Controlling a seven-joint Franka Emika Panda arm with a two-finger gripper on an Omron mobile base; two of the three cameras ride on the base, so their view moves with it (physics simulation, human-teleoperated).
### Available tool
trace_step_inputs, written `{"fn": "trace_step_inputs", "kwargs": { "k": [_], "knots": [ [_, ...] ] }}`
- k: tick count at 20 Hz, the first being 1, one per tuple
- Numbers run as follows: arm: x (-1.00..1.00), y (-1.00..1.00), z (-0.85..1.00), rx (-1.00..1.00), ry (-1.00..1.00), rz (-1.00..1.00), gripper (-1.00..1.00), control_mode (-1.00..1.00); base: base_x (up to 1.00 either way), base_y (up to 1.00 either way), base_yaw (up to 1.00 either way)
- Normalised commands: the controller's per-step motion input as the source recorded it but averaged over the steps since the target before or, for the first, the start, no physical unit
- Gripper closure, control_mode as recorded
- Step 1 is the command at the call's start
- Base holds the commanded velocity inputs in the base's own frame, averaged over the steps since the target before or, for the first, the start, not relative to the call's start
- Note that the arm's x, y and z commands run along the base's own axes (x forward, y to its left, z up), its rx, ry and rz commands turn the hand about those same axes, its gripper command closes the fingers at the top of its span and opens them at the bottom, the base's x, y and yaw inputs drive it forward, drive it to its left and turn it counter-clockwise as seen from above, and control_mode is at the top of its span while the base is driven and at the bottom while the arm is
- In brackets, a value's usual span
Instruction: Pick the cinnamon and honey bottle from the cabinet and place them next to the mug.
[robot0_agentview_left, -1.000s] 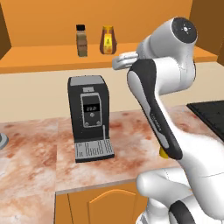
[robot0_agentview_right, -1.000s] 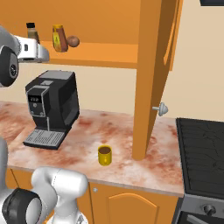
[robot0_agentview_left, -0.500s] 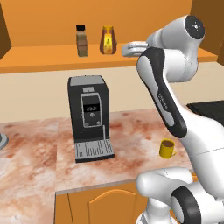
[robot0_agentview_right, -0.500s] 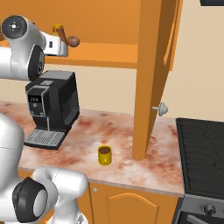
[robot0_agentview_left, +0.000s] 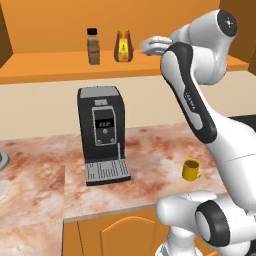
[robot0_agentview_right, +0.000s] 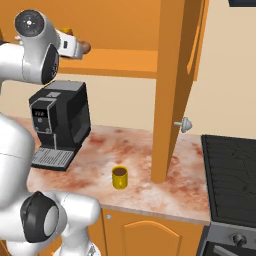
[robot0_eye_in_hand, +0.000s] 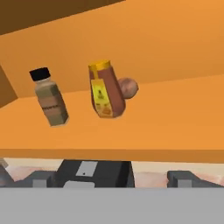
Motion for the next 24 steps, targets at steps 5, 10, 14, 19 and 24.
{"fn": "trace_step_inputs", "kwargs": {
  "k": [5,10,14,19,24],
  "knots": [
    [0.2,0.47,0.01,-0.12,0.04,0.0,-1.0,-1.0,0.0,0.0,0.0],
    [0.12,0.08,0.0,-0.04,-0.07,-0.02,-1.0,-1.0,0.0,0.0,0.0],
    [0.26,0.0,0.0,0.0,-0.12,-0.04,-1.0,-1.0,0.0,0.0,0.0],
    [0.35,0.0,0.0,0.0,-0.07,-0.02,-1.0,-1.0,0.0,0.0,0.0],
    [0.38,0.01,0.06,0.0,0.0,0.0,-1.0,-1.0,0.0,0.0,0.0]
  ]
}}
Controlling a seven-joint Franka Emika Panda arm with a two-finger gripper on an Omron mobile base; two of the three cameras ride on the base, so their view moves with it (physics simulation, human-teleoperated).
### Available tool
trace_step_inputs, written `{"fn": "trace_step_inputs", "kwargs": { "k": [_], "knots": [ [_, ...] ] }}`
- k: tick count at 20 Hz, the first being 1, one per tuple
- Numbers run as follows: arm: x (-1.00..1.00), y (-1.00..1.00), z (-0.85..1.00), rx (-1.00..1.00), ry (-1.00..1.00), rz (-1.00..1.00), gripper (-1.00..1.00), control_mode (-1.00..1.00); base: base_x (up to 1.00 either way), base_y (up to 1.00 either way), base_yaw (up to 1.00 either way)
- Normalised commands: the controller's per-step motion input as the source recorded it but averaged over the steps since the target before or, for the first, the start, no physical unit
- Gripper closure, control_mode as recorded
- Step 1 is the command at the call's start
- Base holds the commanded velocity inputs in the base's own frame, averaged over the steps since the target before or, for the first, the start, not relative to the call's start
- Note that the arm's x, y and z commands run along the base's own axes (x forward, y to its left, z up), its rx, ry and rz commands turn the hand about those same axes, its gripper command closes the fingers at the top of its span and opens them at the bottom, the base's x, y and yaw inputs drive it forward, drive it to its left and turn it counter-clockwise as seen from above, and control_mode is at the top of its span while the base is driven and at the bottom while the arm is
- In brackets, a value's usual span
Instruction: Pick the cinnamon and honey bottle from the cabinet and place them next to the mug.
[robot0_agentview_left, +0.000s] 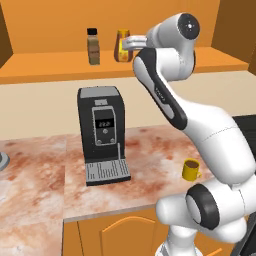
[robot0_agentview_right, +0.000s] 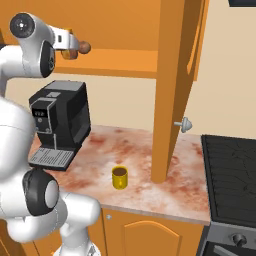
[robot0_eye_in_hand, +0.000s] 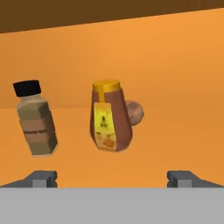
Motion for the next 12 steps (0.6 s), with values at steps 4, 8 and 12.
{"fn": "trace_step_inputs", "kwargs": {
  "k": [4,8,12],
  "knots": [
    [0.21,0.01,0.09,-0.03,0.0,0.0,-1.0,-1.0,0.0,0.0,0.0],
    [0.11,0.08,0.0,-0.02,0.0,0.0,-1.0,-1.0,0.0,0.0,0.0],
    [0.0,0.16,0.0,0.0,0.01,0.0,-1.0,-1.0,0.0,0.0,0.0]
  ]
}}
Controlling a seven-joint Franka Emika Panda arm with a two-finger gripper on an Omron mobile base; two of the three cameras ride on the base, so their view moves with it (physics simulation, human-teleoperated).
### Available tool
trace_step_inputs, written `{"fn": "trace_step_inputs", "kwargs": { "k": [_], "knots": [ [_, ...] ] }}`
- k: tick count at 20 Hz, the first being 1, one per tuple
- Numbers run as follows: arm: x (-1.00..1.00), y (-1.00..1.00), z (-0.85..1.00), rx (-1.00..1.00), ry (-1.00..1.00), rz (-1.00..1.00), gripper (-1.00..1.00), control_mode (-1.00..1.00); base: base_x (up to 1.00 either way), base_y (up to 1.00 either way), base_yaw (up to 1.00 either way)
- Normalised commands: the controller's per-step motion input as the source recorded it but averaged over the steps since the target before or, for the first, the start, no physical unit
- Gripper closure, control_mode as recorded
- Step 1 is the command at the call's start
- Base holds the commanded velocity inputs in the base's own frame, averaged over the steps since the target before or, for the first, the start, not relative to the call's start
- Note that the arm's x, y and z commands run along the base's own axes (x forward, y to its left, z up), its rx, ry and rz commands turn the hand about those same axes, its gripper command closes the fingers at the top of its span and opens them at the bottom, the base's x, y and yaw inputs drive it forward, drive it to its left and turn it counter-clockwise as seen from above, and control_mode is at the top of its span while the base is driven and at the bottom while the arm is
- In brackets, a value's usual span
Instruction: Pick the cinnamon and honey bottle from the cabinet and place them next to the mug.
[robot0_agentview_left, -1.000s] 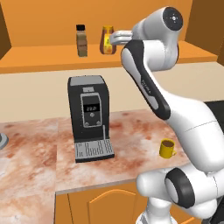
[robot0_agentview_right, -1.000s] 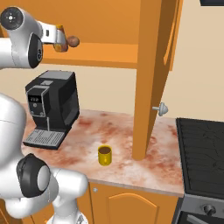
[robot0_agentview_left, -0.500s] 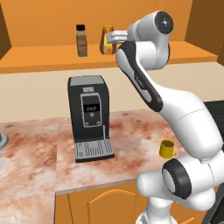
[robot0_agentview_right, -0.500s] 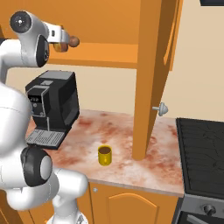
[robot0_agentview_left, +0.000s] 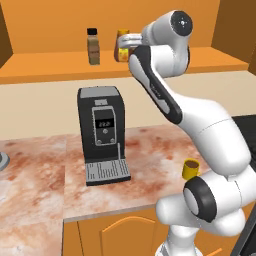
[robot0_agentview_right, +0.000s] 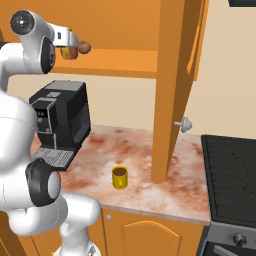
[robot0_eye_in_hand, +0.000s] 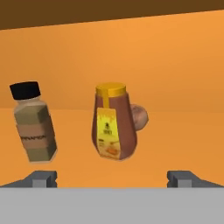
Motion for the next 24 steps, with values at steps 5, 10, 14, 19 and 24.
{"fn": "trace_step_inputs", "kwargs": {
  "k": [5,10,14,19,24],
  "knots": [
    [0.01,0.25,0.0,-0.02,0.01,0.0,-1.0,-1.0,0.0,0.0,0.0],
    [0.18,0.0,0.0,0.0,0.0,0.0,-1.0,-1.0,0.0,0.0,0.0],
    [0.31,0.0,0.0,-0.01,0.01,0.0,-1.0,-1.0,0.0,0.0,0.0],
    [0.32,0.0,0.05,-0.04,0.09,-0.01,-1.0,-1.0,0.0,0.0,0.0],
    [0.17,0.0,0.01,-0.01,0.02,-0.01,-1.0,-1.0,0.0,0.0,0.0]
  ]
}}
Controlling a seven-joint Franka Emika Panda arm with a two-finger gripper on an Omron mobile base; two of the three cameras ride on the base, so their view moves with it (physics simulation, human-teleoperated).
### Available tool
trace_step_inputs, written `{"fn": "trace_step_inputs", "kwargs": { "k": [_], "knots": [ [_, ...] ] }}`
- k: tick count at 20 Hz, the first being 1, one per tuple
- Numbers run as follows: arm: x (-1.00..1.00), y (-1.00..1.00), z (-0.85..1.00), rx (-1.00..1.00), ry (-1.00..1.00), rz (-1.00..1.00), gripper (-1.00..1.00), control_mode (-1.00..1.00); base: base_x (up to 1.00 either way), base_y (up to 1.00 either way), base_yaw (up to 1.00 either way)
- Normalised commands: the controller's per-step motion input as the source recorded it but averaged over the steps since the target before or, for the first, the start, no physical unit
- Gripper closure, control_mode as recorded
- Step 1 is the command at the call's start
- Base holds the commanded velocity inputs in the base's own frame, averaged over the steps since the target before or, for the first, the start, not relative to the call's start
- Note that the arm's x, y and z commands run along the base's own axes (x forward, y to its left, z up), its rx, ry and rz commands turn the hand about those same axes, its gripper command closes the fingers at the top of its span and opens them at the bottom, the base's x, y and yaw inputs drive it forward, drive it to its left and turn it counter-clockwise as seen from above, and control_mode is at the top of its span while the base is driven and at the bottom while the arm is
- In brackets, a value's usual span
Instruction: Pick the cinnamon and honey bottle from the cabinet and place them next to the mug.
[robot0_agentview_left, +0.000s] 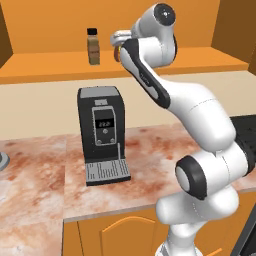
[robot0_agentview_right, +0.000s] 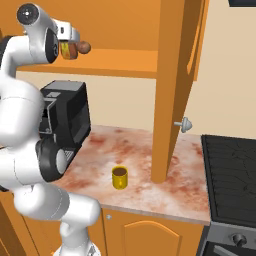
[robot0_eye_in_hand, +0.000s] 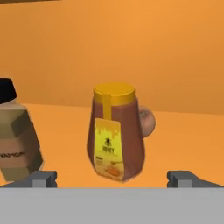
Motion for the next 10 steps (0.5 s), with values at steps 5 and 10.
{"fn": "trace_step_inputs", "kwargs": {
  "k": [5,10],
  "knots": [
    [0.15,0.0,-0.03,0.0,0.0,-0.01,-1.0,-1.0,0.0,0.0,0.0],
    [0.21,0.01,-0.06,0.0,0.0,-0.01,-1.0,-1.0,0.0,0.0,0.0]
  ]
}}
